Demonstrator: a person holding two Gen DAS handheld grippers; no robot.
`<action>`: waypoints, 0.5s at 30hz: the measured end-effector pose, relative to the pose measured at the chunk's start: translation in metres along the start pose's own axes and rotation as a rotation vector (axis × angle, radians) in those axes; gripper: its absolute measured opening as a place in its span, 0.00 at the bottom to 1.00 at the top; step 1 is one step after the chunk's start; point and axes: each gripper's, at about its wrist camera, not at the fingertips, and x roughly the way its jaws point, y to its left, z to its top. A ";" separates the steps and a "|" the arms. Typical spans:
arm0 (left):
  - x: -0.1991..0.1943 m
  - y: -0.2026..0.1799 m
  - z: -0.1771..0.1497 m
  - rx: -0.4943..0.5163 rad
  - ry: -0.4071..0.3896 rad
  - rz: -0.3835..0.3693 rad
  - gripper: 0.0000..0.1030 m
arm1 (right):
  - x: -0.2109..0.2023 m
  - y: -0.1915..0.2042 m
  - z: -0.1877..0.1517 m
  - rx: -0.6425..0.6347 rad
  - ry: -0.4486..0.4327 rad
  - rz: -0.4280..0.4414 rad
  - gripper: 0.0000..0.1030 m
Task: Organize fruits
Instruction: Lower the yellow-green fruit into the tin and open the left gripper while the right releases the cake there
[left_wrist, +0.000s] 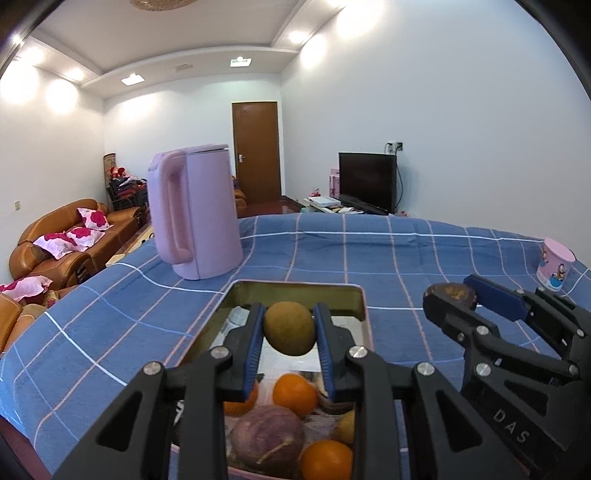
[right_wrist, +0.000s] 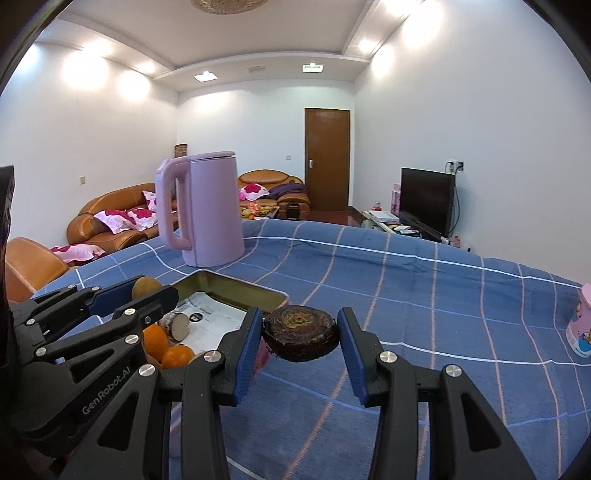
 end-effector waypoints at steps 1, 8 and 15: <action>0.001 0.001 0.000 -0.001 0.002 0.003 0.28 | 0.001 0.002 0.001 0.000 0.000 0.004 0.43; 0.005 0.015 0.001 -0.014 0.017 0.034 0.28 | 0.006 0.016 0.005 -0.008 0.001 0.034 0.43; 0.010 0.031 0.000 -0.029 0.039 0.060 0.28 | 0.015 0.032 0.009 -0.026 0.007 0.062 0.43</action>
